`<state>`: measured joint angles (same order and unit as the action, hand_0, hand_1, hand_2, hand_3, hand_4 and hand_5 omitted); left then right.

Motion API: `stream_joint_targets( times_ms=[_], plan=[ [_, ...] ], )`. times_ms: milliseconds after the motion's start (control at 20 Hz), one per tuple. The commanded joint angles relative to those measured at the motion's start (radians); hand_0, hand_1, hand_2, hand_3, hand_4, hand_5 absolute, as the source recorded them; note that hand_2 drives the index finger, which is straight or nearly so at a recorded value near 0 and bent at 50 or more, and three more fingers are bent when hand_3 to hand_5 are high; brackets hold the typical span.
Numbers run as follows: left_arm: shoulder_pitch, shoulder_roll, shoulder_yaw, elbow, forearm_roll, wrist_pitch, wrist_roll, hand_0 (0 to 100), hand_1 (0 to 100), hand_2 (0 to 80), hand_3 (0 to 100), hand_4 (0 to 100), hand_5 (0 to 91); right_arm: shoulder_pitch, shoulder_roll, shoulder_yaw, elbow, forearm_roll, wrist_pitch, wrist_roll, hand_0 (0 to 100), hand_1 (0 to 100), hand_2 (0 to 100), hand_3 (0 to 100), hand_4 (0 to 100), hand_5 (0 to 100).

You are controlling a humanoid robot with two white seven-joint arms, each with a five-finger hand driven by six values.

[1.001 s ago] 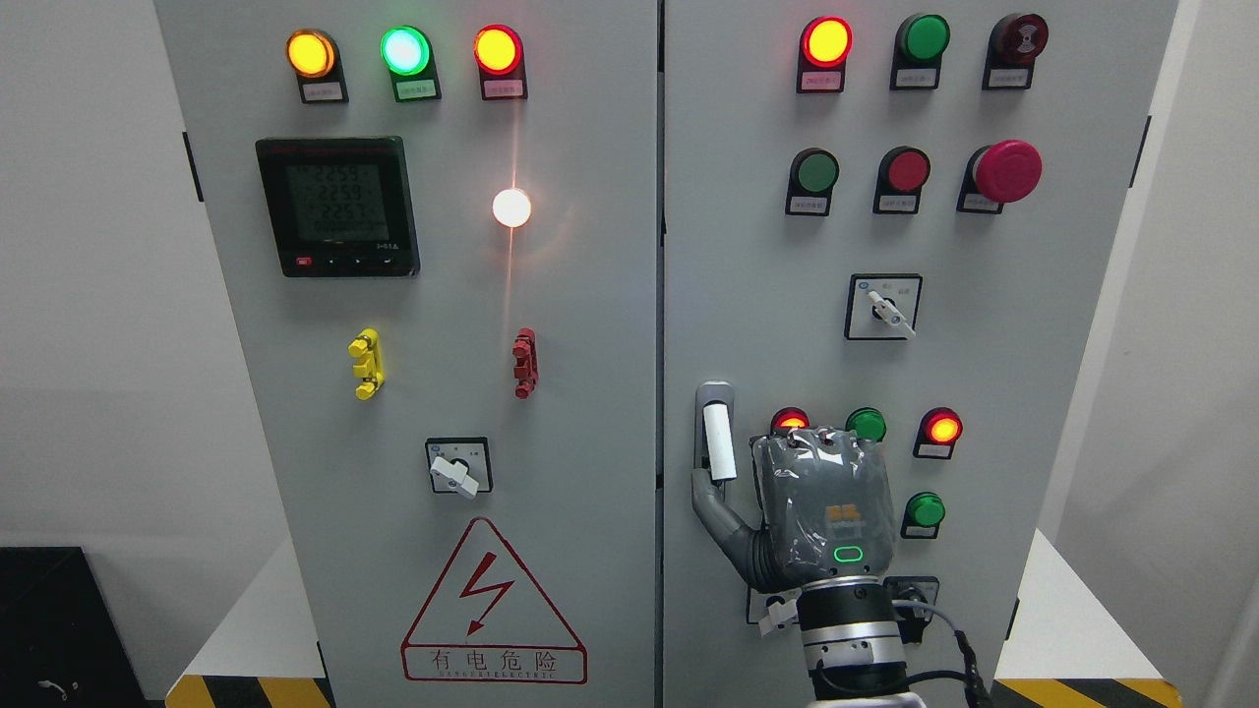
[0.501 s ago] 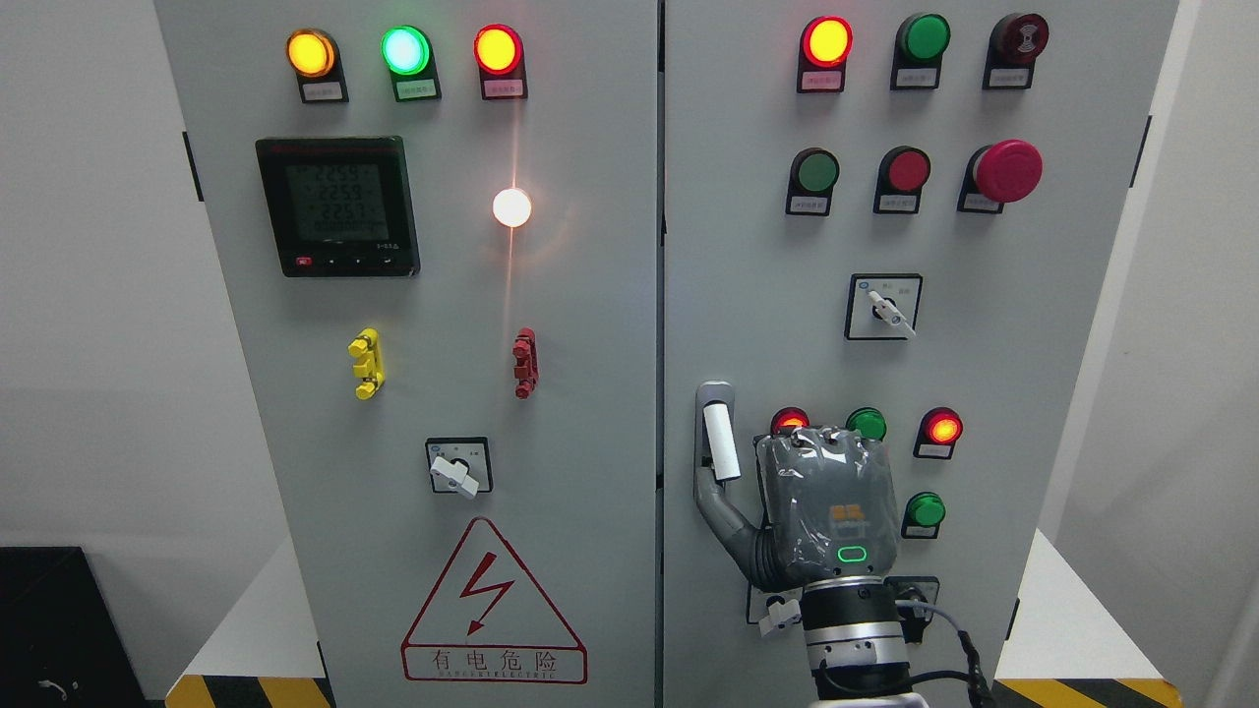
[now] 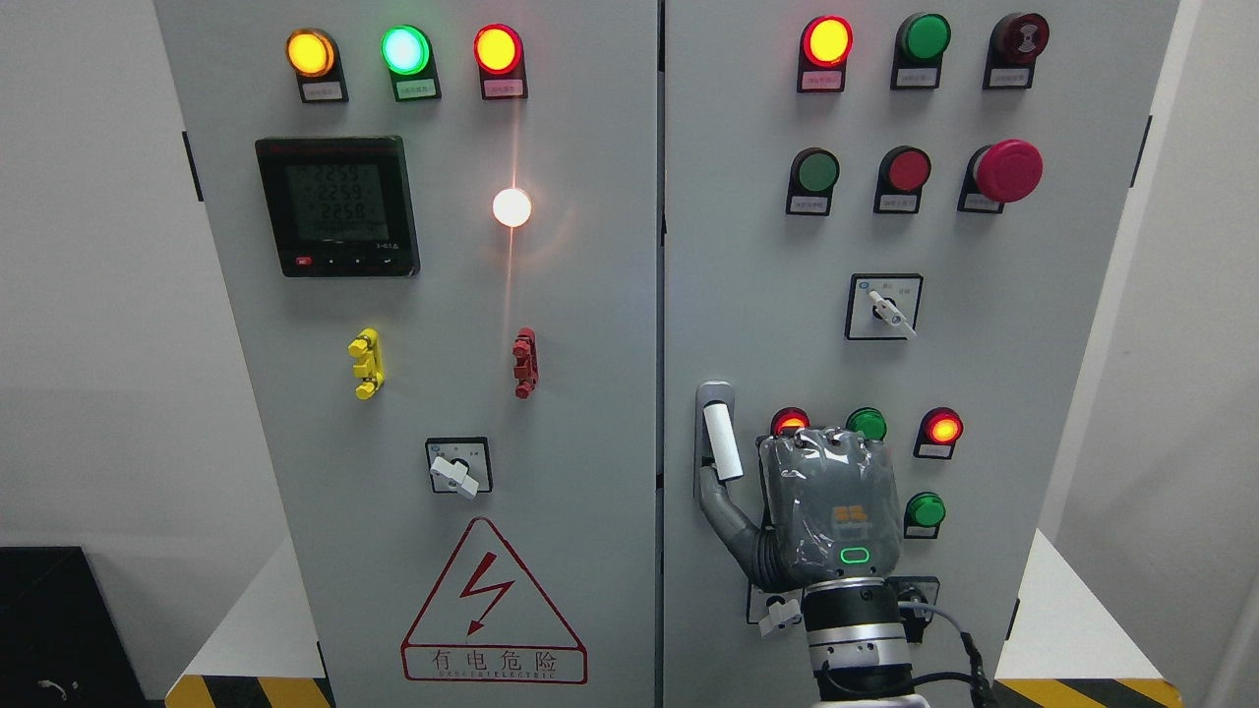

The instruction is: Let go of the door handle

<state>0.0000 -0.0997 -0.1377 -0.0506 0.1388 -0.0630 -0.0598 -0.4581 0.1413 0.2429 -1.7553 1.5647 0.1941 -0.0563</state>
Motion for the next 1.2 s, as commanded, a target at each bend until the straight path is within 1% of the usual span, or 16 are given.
stream_joint_targets(
  times_ms=[0,1152],
  plan=[
    [0.02,0.0,0.001,0.0,0.001,0.0,0.0,12,56,0.0,0,0,0.0,0.001,0.001,-0.005,-0.003,0.0,0.001,-0.001,46,33,100,100,100,100],
    [0.02,0.0,0.0,0.0,-0.001,0.0,0.0,12,56,0.0,0,0,0.0,0.001,0.001,-0.016,-0.006,0.0,0.002,-0.001,49,34,100,100,100,100]
  ],
)
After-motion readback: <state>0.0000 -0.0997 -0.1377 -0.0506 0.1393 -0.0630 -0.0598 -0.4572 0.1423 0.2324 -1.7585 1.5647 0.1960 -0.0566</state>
